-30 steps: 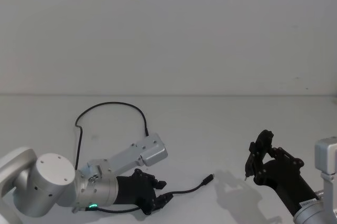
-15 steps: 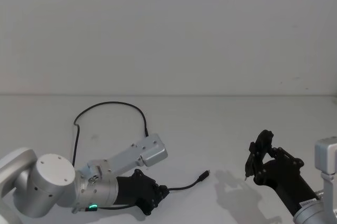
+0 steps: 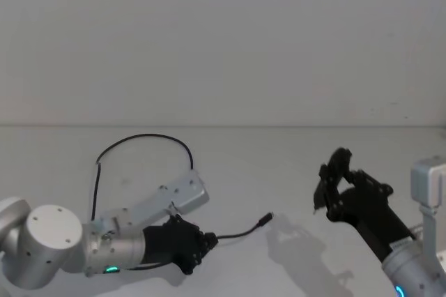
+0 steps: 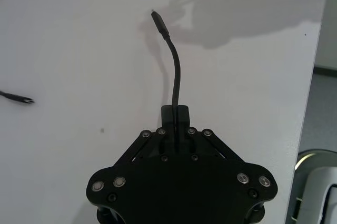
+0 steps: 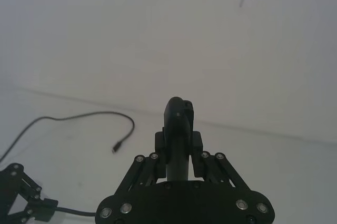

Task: Pick up the data cable with the one hand.

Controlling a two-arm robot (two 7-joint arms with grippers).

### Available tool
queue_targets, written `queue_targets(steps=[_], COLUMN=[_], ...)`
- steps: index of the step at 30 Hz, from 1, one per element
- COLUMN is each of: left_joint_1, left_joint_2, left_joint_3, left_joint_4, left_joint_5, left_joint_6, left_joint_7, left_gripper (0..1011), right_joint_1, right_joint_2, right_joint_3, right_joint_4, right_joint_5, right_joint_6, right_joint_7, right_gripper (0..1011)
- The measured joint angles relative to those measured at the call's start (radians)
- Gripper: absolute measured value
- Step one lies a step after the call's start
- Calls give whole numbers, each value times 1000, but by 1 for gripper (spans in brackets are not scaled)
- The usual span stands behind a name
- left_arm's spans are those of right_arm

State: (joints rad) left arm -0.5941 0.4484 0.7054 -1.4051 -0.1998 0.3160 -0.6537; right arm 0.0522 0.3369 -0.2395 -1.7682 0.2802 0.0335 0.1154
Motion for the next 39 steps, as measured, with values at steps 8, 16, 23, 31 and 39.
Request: queue_targets(steps=[8,16,23,31,39], left_joint_1=[21,32,37,41,42], left_joint_2=[30,46,53,59,62], left_joint_3=[-42,-63,-73,-81,-84], left_joint_4=[-31,-48,-56,-62,-65], left_joint_5=[-22,-35,-40,-45,-47], left_joint_6=[-50,-74,-85,-95,-99], left_joint_7=[6,10,11,12,13], left_gripper=[41,41,41,41,41], right_joint_1=[76,130,154,182,200], right_joint_2=[-10,-29,-44,-71,-88], right_joint_3=[-20,-35,-42,-50,-54], right_joint_4=[16,38,52,80,113], right_joint_5=[-7,-7,3,22,40], right_joint_6=[6,10,12,13,11], right_joint_7=[41,76,98,126,140], right_gripper=[263,263,263,263,263])
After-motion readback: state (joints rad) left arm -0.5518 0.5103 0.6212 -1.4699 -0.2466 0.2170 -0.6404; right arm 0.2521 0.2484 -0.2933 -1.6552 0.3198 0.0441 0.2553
